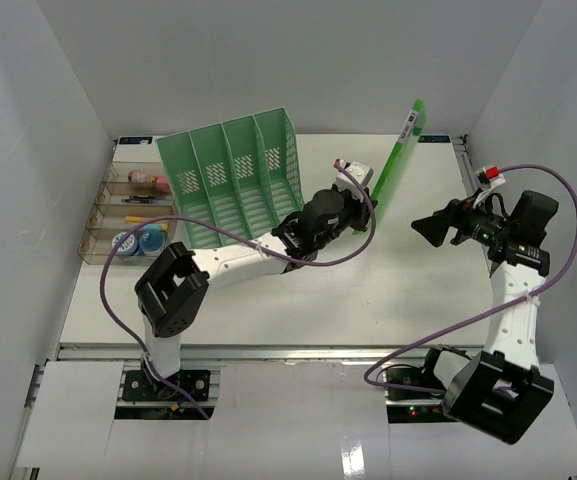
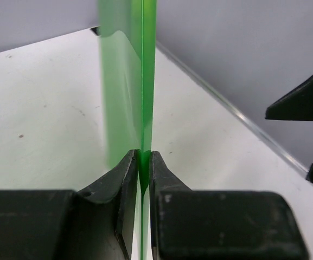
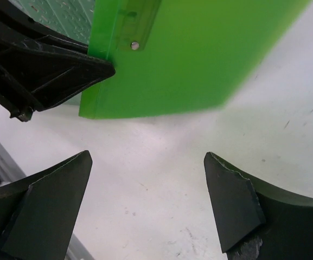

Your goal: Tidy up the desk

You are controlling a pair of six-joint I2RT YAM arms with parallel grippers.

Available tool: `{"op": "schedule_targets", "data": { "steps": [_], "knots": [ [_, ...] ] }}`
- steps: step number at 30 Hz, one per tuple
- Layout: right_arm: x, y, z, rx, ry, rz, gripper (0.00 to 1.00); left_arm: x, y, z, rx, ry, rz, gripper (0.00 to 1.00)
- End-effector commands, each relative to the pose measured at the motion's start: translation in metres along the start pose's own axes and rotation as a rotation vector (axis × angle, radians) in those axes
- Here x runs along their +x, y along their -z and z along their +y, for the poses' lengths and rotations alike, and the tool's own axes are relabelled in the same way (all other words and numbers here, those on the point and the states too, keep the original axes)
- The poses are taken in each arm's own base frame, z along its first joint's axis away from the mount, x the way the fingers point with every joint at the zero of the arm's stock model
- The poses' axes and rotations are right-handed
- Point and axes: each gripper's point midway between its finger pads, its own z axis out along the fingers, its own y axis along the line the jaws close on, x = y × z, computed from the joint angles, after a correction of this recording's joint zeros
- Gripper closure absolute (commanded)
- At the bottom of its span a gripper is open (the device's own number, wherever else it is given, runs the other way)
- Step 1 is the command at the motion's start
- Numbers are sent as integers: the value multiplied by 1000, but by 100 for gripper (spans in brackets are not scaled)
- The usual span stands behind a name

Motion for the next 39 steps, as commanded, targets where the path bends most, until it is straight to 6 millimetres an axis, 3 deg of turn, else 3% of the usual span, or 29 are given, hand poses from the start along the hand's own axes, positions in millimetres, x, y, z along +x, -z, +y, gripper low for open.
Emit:
{"op": "schedule_targets", "data": {
  "steps": [1,4,6,8,11,15,17,21,24,26,31,33,37,39],
  "knots": [
    [-10,12,22,-25,173,-34,10,-61,37,-30,115,58,-110,100],
    [-11,12,24,-27,166,-37,10,-83,60,-24,101,45,-157,100],
    [-9,11,23,-32,151,-33,10,-84,75,-18,85,30,-168,100],
    [-8,11,24,-44,150,-33,10,-106,96,-13,76,27,-220,100],
    [-5,10,25,-59,156,-33,10,-122,128,0,41,17,-273,100],
    [-7,7,21,-70,156,-37,10,-128,156,2,60,-12,-279,100],
    [-11,7,36,-182,180,-53,10,-125,165,-3,98,-29,-253,100],
    [-10,18,76,-388,546,-137,10,-118,184,-6,141,-55,-203,100],
    [-13,16,89,-413,1027,-186,10,-112,206,0,137,-63,-179,100],
    [-28,16,92,-423,1031,-214,10,-121,225,4,136,-51,-205,100],
    [-33,14,103,-536,678,-302,10,-134,264,14,120,7,-269,100],
    [-33,13,105,-579,531,-314,10,-130,273,15,126,22,-267,100],
    [-48,5,98,-575,437,-301,10,-125,289,9,183,27,-254,100],
    [-60,4,97,-571,506,-311,10,-127,296,5,210,13,-248,100]
  ]
}}
